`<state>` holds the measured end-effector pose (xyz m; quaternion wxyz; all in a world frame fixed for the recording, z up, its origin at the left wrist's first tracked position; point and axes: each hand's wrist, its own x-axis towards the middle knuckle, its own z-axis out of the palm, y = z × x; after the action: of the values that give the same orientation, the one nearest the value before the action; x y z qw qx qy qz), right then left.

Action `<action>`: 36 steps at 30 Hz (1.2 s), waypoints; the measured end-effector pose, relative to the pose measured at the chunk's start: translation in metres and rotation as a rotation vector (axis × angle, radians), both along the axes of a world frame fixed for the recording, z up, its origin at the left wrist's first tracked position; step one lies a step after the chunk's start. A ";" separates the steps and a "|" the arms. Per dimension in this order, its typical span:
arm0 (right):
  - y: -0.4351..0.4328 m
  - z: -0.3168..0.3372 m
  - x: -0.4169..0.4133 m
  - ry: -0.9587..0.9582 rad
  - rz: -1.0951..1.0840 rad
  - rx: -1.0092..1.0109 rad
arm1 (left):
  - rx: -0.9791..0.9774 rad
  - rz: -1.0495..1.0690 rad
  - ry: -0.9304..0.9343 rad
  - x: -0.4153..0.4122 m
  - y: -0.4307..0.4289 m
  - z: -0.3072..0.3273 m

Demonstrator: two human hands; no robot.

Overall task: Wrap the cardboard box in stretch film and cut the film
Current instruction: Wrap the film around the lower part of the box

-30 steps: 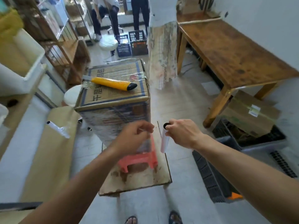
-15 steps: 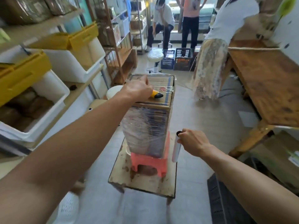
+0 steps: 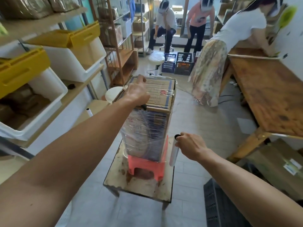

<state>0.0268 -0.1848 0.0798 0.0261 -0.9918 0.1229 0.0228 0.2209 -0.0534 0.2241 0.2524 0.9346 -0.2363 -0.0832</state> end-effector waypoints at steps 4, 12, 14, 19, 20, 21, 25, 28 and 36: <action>0.004 0.001 0.003 -0.013 -0.015 0.005 | -0.165 -0.048 -0.003 -0.009 0.012 -0.003; 0.009 -0.001 0.002 -0.024 -0.074 0.027 | -0.497 -0.270 -0.058 -0.061 0.041 -0.031; 0.011 -0.001 0.003 -0.027 -0.076 0.026 | -0.509 -0.329 -0.024 -0.079 0.050 -0.047; 0.014 -0.001 0.002 -0.027 -0.074 -0.006 | -0.548 -0.359 0.125 -0.118 0.061 -0.095; 0.014 -0.001 0.001 -0.024 -0.070 -0.014 | -0.570 -0.341 0.135 -0.125 0.063 -0.103; 0.014 -0.001 0.000 -0.022 -0.066 -0.019 | -0.600 -0.320 0.143 -0.132 0.064 -0.111; 0.013 -0.003 -0.007 -0.002 -0.072 -0.031 | -0.692 -0.246 0.165 -0.155 0.069 -0.146; 0.012 -0.003 -0.012 0.012 -0.054 -0.046 | -0.671 -0.231 0.256 -0.170 0.071 -0.176; 0.012 -0.005 -0.014 0.016 -0.035 -0.033 | -0.430 -0.068 0.549 -0.167 0.046 -0.211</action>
<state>0.0124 -0.1733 0.0751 0.0091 -0.9896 0.1407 0.0282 0.0538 -0.0075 0.0127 0.4946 0.7945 -0.2025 -0.2883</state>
